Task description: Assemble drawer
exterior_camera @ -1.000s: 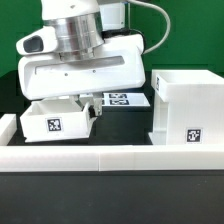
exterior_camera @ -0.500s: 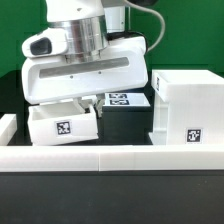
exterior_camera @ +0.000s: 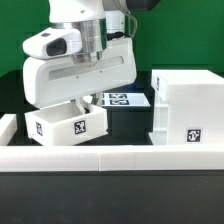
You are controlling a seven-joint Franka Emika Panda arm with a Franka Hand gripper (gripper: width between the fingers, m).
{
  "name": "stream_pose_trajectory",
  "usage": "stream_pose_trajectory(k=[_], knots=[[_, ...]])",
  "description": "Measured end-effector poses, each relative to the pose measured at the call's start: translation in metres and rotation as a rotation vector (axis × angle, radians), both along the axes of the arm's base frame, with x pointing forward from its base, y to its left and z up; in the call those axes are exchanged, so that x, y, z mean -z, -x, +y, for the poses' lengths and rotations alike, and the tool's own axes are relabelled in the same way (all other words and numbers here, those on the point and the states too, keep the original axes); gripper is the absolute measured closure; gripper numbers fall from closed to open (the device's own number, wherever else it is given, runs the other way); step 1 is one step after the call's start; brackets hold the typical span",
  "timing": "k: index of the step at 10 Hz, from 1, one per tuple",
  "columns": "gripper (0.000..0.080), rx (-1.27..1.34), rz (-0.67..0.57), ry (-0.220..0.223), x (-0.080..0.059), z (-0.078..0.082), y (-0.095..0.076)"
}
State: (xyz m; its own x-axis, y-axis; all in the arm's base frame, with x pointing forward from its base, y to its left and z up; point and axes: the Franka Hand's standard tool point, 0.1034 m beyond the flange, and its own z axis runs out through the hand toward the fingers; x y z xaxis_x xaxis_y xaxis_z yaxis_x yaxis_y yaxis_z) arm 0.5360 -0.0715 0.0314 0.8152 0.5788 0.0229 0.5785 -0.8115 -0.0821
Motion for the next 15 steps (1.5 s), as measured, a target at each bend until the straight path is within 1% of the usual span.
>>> stream_pose_trajectory(k=[2,3,4,6,8,10,12,13,15], knots=[[0.0755,-0.126,-0.007,-0.001,0.001,-0.002,0.001],[0.0755,-0.258,-0.014,0.003,0.003,-0.006,-0.002],[0.0755,-0.345,-0.008,0.005,0.005,-0.007,0.0],[0.0755,-0.493,-0.009,0.015,0.007,-0.006,0.0],[0.0755,-0.551,-0.009,0.017,0.008,-0.008,0.001],[0.0755,-0.55,-0.007,0.018,0.008,-0.007,0.001],[0.0755,-0.633,0.001,0.041,0.008,0.001,0.0],[0.0755,-0.655,0.001,0.044,0.008,0.005,-0.001],[0.0755,-0.739,0.002,0.045,0.009,0.0,0.0]])
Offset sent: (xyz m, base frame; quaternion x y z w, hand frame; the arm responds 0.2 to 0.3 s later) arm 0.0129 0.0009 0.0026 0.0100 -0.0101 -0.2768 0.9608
